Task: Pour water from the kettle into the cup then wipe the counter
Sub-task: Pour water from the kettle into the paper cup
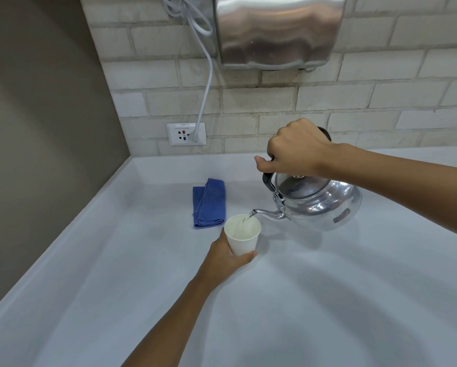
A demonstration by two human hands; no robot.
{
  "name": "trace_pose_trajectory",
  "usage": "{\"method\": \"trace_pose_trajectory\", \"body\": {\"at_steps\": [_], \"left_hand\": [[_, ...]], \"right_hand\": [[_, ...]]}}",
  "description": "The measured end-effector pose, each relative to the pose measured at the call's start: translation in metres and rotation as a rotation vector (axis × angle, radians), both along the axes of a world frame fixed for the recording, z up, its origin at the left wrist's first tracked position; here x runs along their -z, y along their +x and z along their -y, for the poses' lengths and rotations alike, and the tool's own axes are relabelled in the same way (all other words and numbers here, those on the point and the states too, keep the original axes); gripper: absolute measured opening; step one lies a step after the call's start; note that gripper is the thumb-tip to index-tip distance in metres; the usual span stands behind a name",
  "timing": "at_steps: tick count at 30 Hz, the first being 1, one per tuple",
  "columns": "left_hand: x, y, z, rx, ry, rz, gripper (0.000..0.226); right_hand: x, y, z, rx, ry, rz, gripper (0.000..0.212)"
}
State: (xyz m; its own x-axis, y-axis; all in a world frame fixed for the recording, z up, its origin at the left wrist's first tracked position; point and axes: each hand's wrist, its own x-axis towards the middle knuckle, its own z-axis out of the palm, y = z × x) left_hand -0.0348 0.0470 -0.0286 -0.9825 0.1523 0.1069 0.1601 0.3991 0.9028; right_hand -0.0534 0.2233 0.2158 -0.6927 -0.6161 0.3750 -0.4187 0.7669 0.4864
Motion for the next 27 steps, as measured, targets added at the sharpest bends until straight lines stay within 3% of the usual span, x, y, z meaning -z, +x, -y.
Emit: {"method": "trace_pose_trajectory", "body": {"at_steps": [27], "left_hand": [[-0.0009, -0.0002, 0.0, -0.007, -0.006, 0.001, 0.086]], "right_hand": [[0.0012, 0.0008, -0.0035, 0.017, 0.004, -0.01, 0.061]]}}
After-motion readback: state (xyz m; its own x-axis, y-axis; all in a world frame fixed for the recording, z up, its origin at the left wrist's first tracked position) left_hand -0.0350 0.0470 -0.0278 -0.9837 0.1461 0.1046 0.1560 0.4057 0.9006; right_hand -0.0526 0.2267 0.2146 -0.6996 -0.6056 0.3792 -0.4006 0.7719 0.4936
